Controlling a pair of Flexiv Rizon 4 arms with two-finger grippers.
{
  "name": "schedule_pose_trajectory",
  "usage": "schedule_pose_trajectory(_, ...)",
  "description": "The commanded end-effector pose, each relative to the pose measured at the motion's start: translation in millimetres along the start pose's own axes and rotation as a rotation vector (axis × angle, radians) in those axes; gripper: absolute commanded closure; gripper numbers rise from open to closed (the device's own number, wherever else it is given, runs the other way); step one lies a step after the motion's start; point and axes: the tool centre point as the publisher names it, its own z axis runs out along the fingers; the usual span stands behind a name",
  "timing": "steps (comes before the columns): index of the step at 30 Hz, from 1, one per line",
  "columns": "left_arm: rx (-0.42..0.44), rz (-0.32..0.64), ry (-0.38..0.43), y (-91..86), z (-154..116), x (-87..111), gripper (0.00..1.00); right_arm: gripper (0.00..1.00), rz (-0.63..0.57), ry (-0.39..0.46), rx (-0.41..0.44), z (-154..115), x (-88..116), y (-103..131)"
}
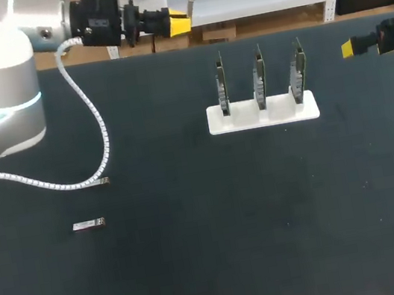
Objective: Pick up the optical module with the left hand, and insert it into the network port with the right hand.
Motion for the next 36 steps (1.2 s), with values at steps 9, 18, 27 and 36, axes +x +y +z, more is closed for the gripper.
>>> schedule_pose_trajectory(9, -0.004, 0.026, -0.084, -6.4, 21.8, 4.3, 1.00, 0.00, 0.000, 0.000, 0.000, 0.1, 0.0, 0.1)
schedule_pose_trajectory(18, -0.007, -0.005, -0.109, -8.2, 30.9, 10.1, 1.00, 0.00, 0.000, 0.000, 0.000, 0.1, 0.0, 0.1)
schedule_pose_trajectory(27, -0.025, -0.029, -0.127, -10.2, 41.9, 15.3, 1.00, 0.00, 0.000, 0.000, 0.000, 0.1, 0.0, 0.1)
schedule_pose_trajectory(36, -0.049, -0.027, -0.134, -8.8, 46.7, 20.6, 1.00, 0.00, 0.000, 0.000, 0.000, 0.1, 0.0, 0.1)
